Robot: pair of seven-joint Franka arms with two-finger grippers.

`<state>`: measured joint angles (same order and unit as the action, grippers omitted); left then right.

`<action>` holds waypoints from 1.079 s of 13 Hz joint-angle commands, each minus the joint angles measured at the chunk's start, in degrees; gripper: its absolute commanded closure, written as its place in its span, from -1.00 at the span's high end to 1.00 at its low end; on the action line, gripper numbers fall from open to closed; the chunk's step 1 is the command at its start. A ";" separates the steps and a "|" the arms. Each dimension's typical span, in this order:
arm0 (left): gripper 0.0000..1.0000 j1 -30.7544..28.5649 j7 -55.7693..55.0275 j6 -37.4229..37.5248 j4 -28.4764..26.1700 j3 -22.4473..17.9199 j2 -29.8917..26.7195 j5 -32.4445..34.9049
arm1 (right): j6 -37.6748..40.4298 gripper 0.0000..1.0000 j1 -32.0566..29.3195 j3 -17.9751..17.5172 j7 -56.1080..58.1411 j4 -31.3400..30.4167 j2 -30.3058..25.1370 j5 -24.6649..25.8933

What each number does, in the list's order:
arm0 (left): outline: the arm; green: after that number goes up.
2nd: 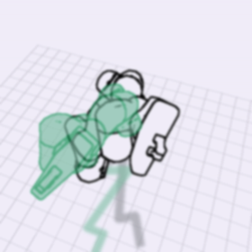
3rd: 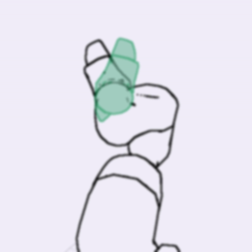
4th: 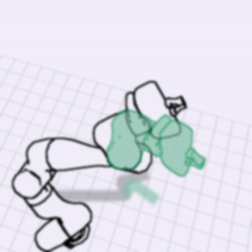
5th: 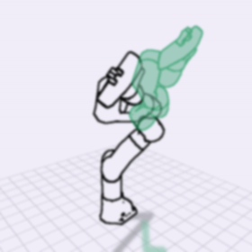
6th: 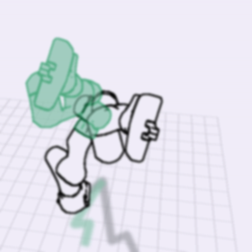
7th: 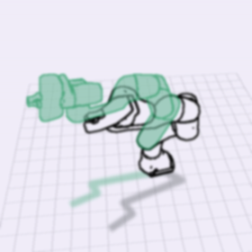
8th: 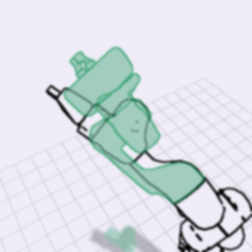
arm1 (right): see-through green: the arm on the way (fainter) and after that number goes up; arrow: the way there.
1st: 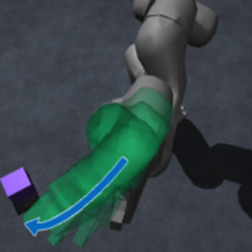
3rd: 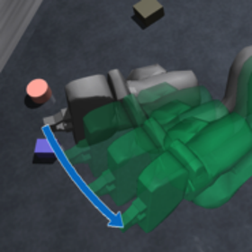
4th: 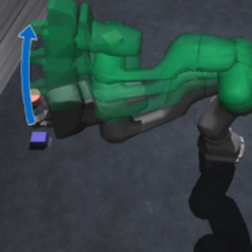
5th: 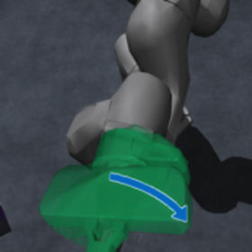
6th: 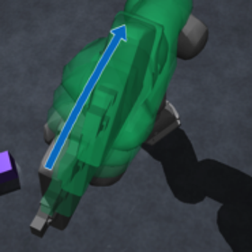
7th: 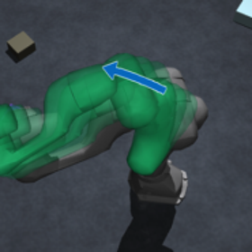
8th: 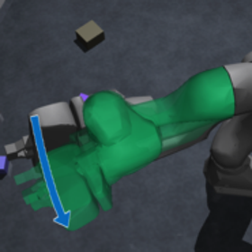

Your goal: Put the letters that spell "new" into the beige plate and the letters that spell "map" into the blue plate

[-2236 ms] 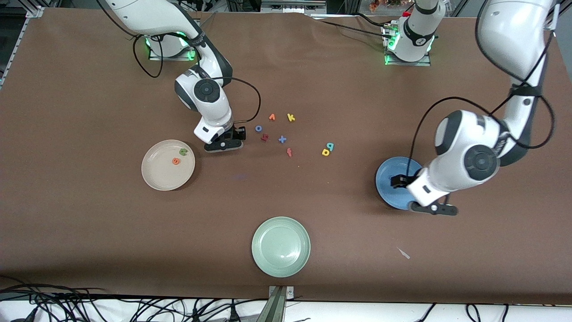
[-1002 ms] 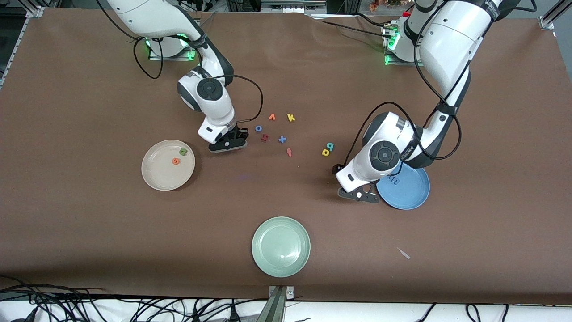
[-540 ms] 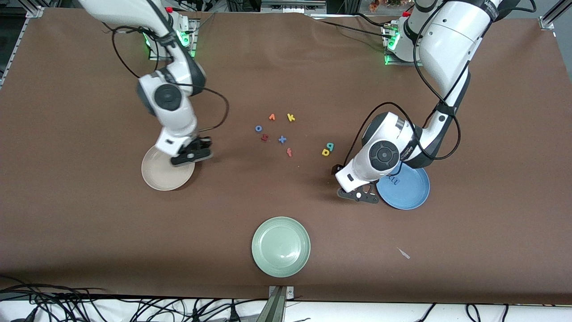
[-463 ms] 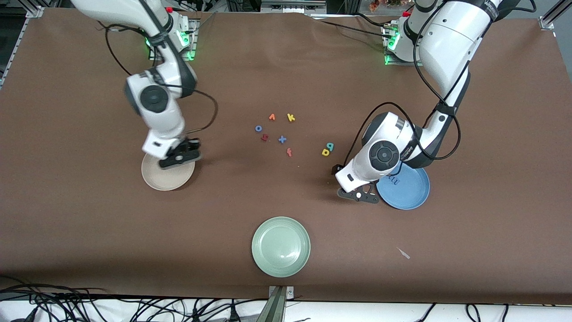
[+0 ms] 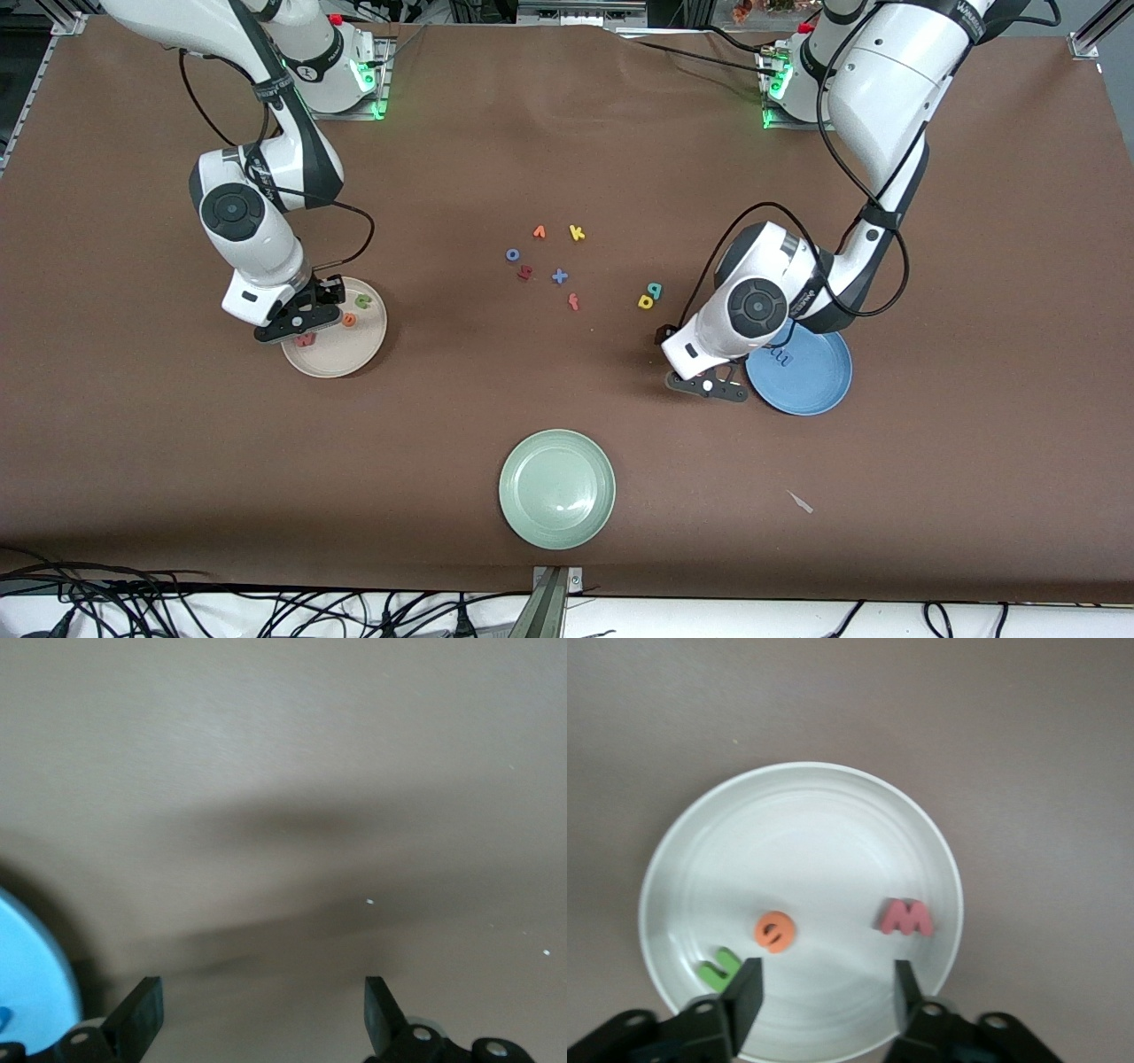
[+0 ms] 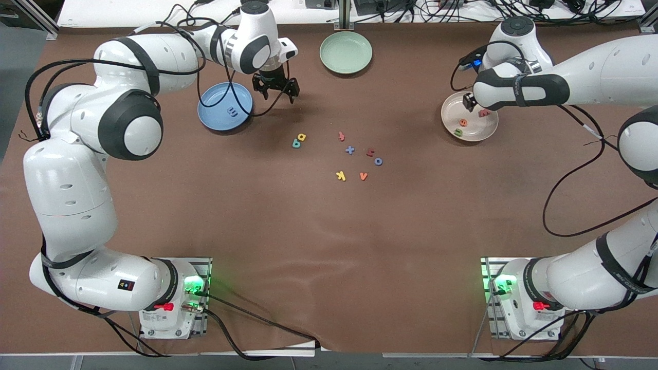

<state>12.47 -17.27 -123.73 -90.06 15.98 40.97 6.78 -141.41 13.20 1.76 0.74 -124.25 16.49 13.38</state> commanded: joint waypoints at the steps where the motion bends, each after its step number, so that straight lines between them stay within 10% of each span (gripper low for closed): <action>1: 1.00 5.26 -0.83 -0.11 -0.99 -0.34 0.16 1.39 | 4.02 0.99 0.16 -0.09 1.02 2.24 -1.37 -3.09; 14: 0.54 9.85 -4.44 -9.78 -14.61 -0.25 -2.47 5.79 | 46.91 1.00 -1.68 0.79 3.21 24.92 -18.15 -14.52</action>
<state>22.58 -20.91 -133.12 -101.82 15.90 40.11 10.77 -97.78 12.14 2.19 1.93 -100.84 -0.80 0.16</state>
